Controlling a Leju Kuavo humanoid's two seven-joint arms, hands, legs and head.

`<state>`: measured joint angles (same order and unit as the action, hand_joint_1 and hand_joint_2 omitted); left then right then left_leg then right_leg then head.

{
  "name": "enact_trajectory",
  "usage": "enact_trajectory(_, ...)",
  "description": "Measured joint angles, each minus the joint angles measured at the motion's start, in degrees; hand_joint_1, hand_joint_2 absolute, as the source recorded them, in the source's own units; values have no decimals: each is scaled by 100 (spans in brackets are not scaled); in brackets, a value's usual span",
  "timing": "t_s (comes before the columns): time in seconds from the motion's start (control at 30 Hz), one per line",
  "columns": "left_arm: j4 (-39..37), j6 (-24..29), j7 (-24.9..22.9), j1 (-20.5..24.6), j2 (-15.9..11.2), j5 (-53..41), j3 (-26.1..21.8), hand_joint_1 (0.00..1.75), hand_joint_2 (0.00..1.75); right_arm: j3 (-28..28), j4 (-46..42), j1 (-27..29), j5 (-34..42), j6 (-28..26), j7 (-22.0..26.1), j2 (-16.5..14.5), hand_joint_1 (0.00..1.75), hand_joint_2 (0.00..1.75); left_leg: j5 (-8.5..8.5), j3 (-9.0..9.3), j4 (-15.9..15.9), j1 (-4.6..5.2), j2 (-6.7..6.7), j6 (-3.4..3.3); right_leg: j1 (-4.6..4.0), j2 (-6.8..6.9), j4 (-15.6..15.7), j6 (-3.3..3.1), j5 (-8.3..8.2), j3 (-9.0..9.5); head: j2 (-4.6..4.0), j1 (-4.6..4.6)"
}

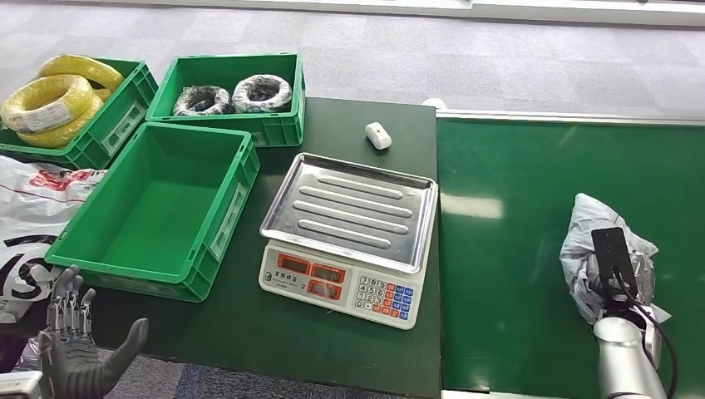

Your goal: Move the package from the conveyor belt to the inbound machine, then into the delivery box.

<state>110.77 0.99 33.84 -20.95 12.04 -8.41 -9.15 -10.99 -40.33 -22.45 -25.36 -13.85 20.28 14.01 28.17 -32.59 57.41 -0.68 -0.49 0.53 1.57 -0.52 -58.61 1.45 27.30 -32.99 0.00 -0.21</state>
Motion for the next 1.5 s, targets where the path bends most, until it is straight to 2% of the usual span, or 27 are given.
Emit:
enact_trajectory(0.13,7,90,74,91,-3,30,44,0,175,824,-1023,81,-112,-1043,503,-533,175,175,-5,8,0,-9,11,8,-9,-9,-10,-5,-2,-13,0,-1)
enact_trajectory(0.23,4,151,80,243,-7,32,114,0,175,1732,-1654,83,-911,-1867,584,-953,175,175,-10,7,0,-16,9,16,-14,-9,-15,-7,-2,-17,0,-1)
enact_trajectory(0.3,0,210,84,333,-14,8,165,0,175,2270,-1992,83,-1783,-2215,574,-1232,175,175,-12,6,0,-19,8,19,-17,-8,-16,-8,-1,-18,0,0)
enact_trajectory(0.4,-20,305,93,424,-22,-32,209,0,175,2777,-2449,118,-3039,-2326,646,-1668,175,175,-13,5,-1,-21,8,21,-18,-8,-16,-10,0,-20,0,0)
enact_trajectory(0.47,-31,333,99,449,-24,-37,214,0,175,2943,-2715,174,-3383,-2330,672,-1932,175,175,-13,3,0,-21,0,22,-18,-3,-15,-11,1,-20,0,1)
enact_trajectory(0.6,-33,292,102,489,-32,-37,209,0,175,3050,-3283,338,-3627,-2333,684,-2243,175,175,-13,-3,1,-17,-10,21,-14,6,-11,-11,2,-19,0,3)
enact_trajectory(0.73,-55,259,97,554,-45,-37,207,0,175,3117,-3636,443,-3432,-2319,540,-2308,175,175,-13,-3,1,-12,-10,21,-10,5,-9,-10,1,-20,0,3)
enact_trajectory(0.8,-78,258,96,583,-51,-37,207,0,175,3189,-3689,444,-3218,-2116,325,-2280,169,175,-13,-3,1,-11,-9,21,-10,5,-9,-11,0,-19,0,3)
enact_trajectory(0.87,-101,247,97,608,-57,-39,207,0,175,3260,-3684,385,-3033,-1396,-126,-2234,86,175,-12,-1,0,-12,-3,21,-10,2,-9,-14,-3,-19,0,3)
enact_trajectory(0.93,-120,226,99,628,-63,-46,207,0,175,3294,-3547,242,-2978,-317,-766,-2188,4,175,-13,1,0,-13,2,23,-12,-1,-9,-19,-6,-19,0,2)
enact_trajectory(0.97,-127,216,96,635,-66,-51,207,0,175,3297,-3411,145,-3012,181,-1108,-2173,0,175,-15,1,0,-14,2,25,-12,-1,-10,-20,-6,-19,0,2)
enact_trajectory(1.03,-135,207,65,638,-72,-66,204,0,175,3296,-3028,-52,-3191,804,-1697,-2161,0,175,-20,1,0,-15,-5,28,-13,2,-11,-20,-7,-19,0,3)
enact_trajectory(1.13,-136,214,-32,633,-74,-113,196,0,175,3285,-2379,-310,-3562,1025,-2167,-2159,0,175,-23,-1,0,-16,-11,28,-13,5,-12,-21,-8,-18,0,3)
enact_trajectory(1.3,-131,289,-111,596,-69,-163,196,0,175,3245,-1752,-528,-3796,953,-2288,-2162,0,175,-22,-3,1,-15,-11,28,-13,5,-11,-20,-8,-20,0,4)
enact_trajectory(1.5,-61,293,-184,504,-48,-279,217,0,175,3185,-1551,-573,-3852,989,-2275,-2199,0,175,-20,-4,1,-15,-11,28,-13,4,-10,-20,-8,-23,0,3)
